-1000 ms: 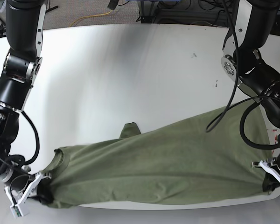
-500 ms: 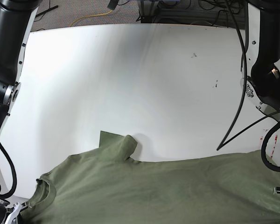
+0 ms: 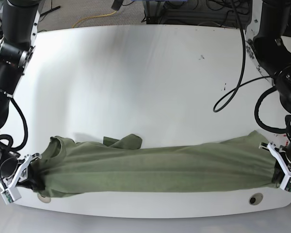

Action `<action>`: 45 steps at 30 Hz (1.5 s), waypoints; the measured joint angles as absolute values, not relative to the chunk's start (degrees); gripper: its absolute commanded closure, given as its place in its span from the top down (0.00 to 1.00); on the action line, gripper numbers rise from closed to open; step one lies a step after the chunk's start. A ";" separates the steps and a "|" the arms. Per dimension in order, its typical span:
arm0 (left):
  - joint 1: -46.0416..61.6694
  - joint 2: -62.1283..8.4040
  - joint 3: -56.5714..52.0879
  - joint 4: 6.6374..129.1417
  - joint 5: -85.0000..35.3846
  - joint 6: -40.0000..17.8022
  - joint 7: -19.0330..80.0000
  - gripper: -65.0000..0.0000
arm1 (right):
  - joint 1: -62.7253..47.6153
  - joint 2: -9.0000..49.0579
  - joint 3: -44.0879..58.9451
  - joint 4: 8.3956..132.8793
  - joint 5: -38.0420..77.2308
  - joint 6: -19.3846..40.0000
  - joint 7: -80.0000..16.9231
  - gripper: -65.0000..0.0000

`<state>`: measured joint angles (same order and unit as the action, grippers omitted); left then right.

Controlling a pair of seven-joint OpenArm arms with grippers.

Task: Fold the T-shirt properly
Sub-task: 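Lift the shirt with both grippers and lay it flat, stretched between them, then open both grippers and release the shirt's edge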

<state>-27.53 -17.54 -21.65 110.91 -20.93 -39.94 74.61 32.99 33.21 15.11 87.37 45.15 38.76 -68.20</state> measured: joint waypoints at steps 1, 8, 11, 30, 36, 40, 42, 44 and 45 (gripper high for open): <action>-25.65 -17.61 -21.80 111.57 -21.43 -39.92 74.56 0.03 | 31.24 32.97 15.79 88.29 45.21 38.74 -68.18 0.00; -13.32 -17.41 -26.79 113.54 -28.10 -39.94 77.95 0.03 | 16.95 31.73 21.61 90.56 50.35 38.76 -68.23 0.00; -7.49 -17.32 -30.04 113.80 -31.64 -39.94 77.52 0.03 | 11.68 30.94 24.21 90.52 53.28 38.63 -68.66 0.00; 16.47 -19.44 -36.25 113.54 -36.67 -39.94 76.58 0.03 | -11.51 31.00 25.36 90.37 62.72 38.61 -68.73 0.00; 20.14 -22.37 -35.94 110.78 -36.88 -39.97 70.78 0.03 | -15.86 31.22 25.06 90.41 63.00 38.61 -68.64 0.00; 21.04 -22.37 -35.92 109.47 -36.51 -39.97 70.83 0.07 | -17.15 31.29 25.06 90.45 62.89 38.63 -68.86 0.00; 21.50 -22.44 -35.99 109.49 -36.53 -39.97 70.59 0.16 | -17.26 31.27 25.06 90.45 63.05 38.61 -70.54 0.01; 21.93 -22.41 -35.94 109.45 -36.45 -39.97 70.74 0.30 | -17.21 31.29 25.06 90.43 62.70 38.63 -73.06 0.14; 21.91 -22.41 -35.94 109.43 -36.42 -39.99 70.85 0.39 | -17.19 31.27 25.06 90.43 62.57 38.59 -73.78 0.23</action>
<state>21.91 -22.41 -35.94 109.43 -36.42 -39.99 70.85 -17.19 31.27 25.06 90.43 62.57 38.59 -73.78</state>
